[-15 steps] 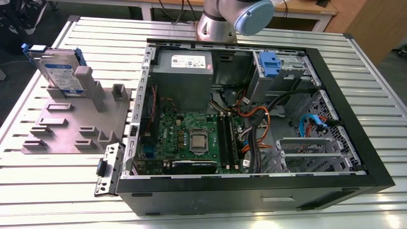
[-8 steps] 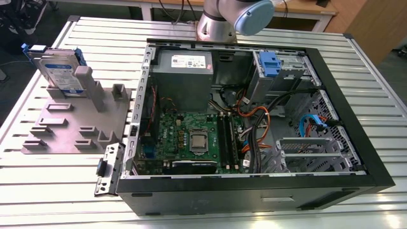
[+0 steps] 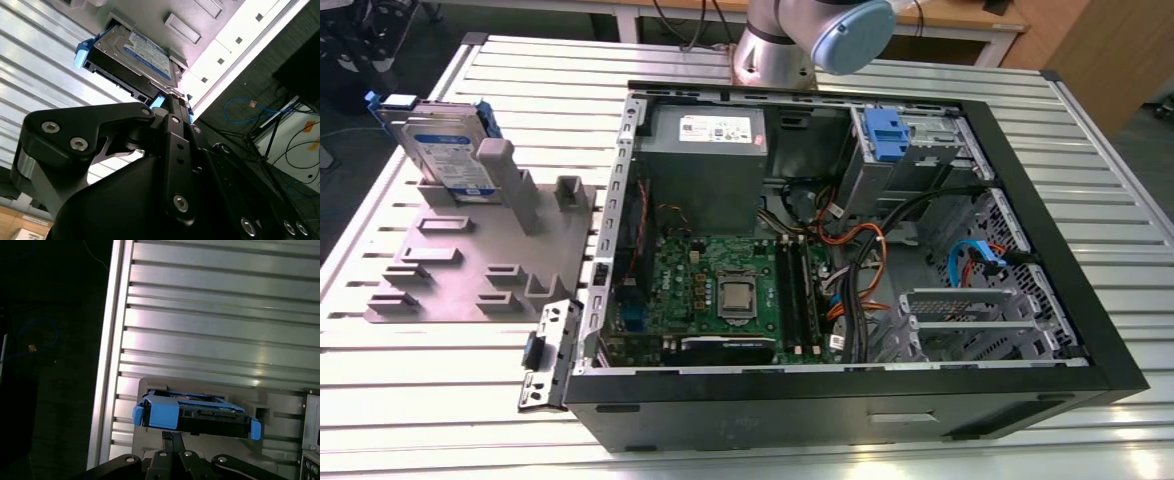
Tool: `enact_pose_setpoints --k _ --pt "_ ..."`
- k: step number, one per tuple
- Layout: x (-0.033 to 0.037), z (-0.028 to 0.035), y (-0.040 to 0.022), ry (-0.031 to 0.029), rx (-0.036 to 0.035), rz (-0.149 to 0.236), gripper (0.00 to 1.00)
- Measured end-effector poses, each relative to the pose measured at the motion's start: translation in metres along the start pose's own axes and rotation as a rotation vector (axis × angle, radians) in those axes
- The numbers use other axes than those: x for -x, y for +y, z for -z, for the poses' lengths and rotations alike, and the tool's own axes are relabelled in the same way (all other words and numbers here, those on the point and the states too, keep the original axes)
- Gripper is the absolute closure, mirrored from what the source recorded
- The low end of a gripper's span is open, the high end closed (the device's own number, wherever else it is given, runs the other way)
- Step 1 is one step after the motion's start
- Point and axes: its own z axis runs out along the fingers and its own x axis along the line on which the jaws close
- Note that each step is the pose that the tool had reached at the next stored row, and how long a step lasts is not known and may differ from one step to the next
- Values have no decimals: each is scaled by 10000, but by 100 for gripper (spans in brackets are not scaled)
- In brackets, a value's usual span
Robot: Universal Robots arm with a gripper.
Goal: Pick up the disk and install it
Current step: 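Pick up the disk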
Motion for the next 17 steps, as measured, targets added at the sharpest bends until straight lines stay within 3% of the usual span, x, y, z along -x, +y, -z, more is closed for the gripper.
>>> enact_pose_setpoints --k 17 --pt "0 0 0 89 -64 2530 89"
